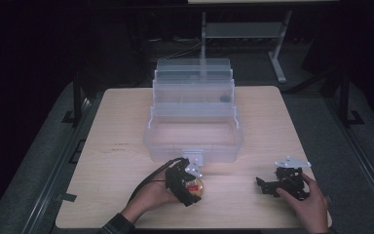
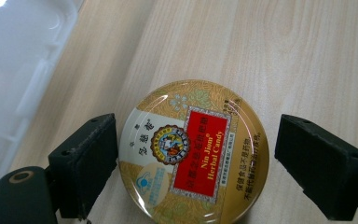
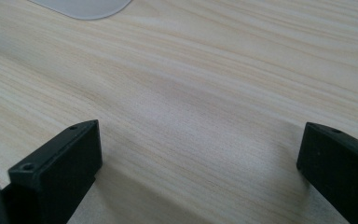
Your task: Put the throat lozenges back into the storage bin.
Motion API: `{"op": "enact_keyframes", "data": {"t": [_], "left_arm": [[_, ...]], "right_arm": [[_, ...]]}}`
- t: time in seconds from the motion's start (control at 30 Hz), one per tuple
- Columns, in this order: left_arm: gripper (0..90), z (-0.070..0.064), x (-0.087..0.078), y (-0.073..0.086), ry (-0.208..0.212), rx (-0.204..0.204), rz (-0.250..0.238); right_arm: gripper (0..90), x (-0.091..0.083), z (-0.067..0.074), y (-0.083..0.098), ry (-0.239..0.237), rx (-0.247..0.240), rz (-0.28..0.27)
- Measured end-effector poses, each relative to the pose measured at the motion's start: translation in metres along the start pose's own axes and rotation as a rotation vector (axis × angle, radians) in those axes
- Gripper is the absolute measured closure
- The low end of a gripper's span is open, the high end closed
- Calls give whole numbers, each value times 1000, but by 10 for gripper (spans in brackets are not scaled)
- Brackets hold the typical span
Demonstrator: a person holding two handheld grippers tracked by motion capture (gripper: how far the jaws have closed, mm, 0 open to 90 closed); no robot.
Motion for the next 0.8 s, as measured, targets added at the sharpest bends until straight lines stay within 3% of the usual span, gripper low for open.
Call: {"op": "enact_keyframes", "data": {"t": [0.8], "left_arm": [[174, 2, 7, -1, -1, -7, 42]], "right_arm": [[0, 0, 0, 0, 0, 1, 1]]}}
Point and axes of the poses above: each handheld gripper's, and its own axes: x roughly forward along the jaws, y roughly out of its underside, z roughly to its left, the point moved 4 cm from there along x, roughly forward along the jaws, and after that the axes turned 14 degrees about y, right-handed, at the moved point
